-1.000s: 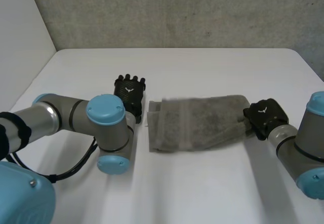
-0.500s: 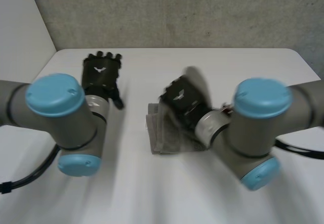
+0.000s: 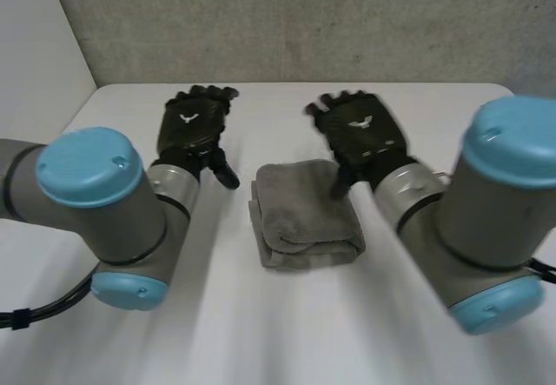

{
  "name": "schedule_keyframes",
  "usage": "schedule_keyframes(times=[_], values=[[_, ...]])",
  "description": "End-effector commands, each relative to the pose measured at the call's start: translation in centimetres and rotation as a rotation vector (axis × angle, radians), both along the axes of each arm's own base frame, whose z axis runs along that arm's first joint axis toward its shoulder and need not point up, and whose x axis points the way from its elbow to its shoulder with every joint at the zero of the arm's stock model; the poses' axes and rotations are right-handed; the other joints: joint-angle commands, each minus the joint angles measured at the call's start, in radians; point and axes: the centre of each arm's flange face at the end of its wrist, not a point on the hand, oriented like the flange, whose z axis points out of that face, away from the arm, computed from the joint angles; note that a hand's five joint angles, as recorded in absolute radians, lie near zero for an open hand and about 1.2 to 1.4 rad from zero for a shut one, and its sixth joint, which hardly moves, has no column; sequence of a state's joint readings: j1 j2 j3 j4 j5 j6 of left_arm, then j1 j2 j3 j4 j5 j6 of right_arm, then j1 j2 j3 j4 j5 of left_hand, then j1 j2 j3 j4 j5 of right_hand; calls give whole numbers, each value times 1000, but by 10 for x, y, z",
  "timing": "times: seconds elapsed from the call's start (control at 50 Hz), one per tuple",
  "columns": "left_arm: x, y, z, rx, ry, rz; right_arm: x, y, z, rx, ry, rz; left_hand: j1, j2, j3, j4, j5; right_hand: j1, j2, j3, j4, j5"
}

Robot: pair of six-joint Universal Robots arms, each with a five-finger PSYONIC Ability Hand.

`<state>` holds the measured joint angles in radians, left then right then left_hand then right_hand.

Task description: Fold the towel.

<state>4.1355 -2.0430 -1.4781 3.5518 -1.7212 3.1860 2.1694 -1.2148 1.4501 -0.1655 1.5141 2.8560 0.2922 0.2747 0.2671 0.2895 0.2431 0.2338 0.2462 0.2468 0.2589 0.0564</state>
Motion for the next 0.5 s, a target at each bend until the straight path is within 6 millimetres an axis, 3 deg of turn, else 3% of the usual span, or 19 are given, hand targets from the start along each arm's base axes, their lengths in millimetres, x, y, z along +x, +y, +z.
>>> schedule_keyframes(times=[0.02,0.16,0.26,0.5], values=[[-35,12,-23,38,14,-85,-34,-32,-14,126,24,-107,-70,-52,-45,-67,-195,-59,-72,-72,-84,-56],[-44,13,-75,143,-67,-100,-22,-50,-71,266,87,-64,-61,-44,-36,-58,-187,-59,-72,-72,-84,-56],[-42,16,-97,190,-114,-96,-16,-53,-96,319,110,-36,-58,-41,-33,-56,-184,-59,-72,-72,-84,-56],[-41,17,-97,200,-124,-98,-14,-58,-100,320,111,-34,-58,-41,-33,-55,-184,-59,-72,-72,-84,-56]])
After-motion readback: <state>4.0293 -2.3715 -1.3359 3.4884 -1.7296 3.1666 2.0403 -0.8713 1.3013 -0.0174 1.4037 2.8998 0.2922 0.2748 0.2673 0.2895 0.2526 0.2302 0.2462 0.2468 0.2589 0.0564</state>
